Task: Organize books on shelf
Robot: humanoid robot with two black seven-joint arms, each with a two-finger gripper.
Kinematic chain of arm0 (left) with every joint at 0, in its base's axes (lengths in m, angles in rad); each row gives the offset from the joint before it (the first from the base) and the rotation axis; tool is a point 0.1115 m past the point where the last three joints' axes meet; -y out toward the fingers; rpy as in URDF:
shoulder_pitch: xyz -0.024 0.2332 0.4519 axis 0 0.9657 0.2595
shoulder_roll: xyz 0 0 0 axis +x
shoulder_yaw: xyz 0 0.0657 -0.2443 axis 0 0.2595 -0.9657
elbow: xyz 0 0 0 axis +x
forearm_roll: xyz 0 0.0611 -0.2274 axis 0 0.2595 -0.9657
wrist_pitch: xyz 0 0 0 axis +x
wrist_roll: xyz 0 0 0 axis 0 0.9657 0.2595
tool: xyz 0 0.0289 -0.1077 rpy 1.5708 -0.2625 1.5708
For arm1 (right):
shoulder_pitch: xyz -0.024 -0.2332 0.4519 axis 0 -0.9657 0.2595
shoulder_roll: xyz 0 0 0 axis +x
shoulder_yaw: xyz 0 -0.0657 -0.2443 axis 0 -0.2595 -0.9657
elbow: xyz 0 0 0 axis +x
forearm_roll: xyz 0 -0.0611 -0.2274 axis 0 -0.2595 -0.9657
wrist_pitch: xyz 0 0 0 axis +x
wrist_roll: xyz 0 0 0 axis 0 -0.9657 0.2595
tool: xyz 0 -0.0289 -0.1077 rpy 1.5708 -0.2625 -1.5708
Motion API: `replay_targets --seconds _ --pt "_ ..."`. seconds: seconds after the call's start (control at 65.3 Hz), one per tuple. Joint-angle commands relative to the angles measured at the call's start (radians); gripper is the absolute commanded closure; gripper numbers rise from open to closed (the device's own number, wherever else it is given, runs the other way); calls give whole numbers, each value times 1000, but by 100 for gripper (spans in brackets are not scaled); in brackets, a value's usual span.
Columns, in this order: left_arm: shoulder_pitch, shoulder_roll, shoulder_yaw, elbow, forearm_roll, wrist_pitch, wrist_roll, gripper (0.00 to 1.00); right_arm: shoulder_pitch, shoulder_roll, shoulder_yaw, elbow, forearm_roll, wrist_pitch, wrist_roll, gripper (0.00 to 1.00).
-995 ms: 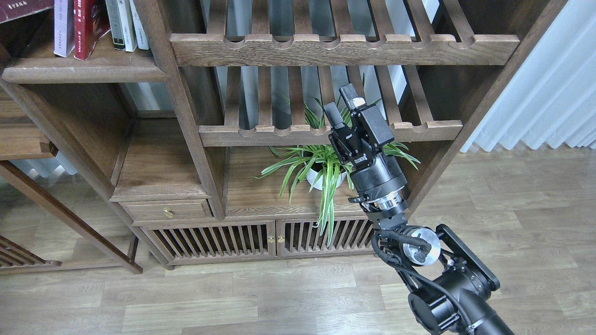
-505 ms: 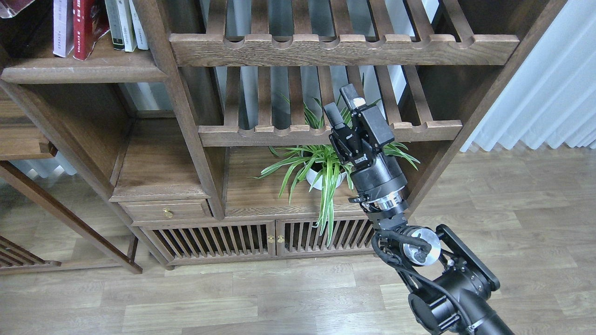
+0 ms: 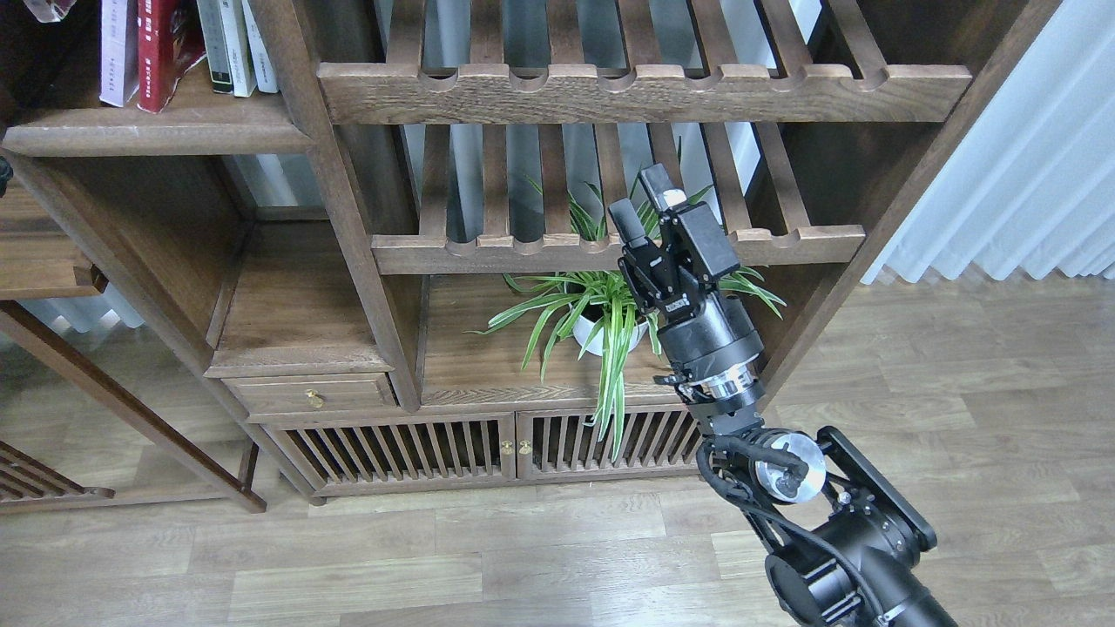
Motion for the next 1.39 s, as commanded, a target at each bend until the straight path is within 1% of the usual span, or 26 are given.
replay_targets --seconds 0.0,0.092,0.122,0.153,0.23,0.276,0.306,0.398,0.674,0.919,1.026,1.148,1.194,1.24,1.301,1.378 --pt "-31 2 47 56 1 6 -24 100 -5 0 0 -1 0 0 0 20" --pt "-59 2 102 77 1 45 -40 100 -7 0 -2 -1 2 0 0 20" --pt "-66 2 122 91 1 75 -50 100 -5 0 -2 -1 2 0 0 20" --pt "-76 2 136 105 0 89 -60 100 -5 0 -2 -1 2 0 0 20" --pt "-100 2 159 143 0 95 -72 100 -7 0 1 -1 2 0 0 19" --pt "-114 0 176 162 0 95 -72 100 -7 0 3 -1 2 0 0 19" --pt "-140 0 211 191 -2 95 -73 100 -9 0 4 -1 3 0 0 19" --pt "-157 0 250 219 -2 94 -73 100 -9 0 4 -1 3 0 0 19" --pt "-168 -14 314 255 -7 103 -67 100 -9 0 9 -4 3 0 0 19" --pt "-166 -15 328 275 -14 98 -69 100 -9 0 9 -12 5 0 0 19" --pt "-163 -15 328 281 -19 100 -72 98 -9 0 9 -13 5 0 0 19" --pt "-155 -17 329 281 -50 94 -73 93 -12 0 9 -13 5 0 0 19" --pt "-152 -20 332 280 -53 94 -75 85 -13 0 7 -13 5 0 0 19" --pt "-149 -23 334 278 -53 94 -78 82 -13 0 7 -13 5 0 0 19" --pt "-143 -24 334 278 -53 94 -93 78 -13 0 6 -15 5 0 0 19" --pt "-138 -24 334 280 -53 94 -118 77 -12 0 4 -15 5 0 0 19"
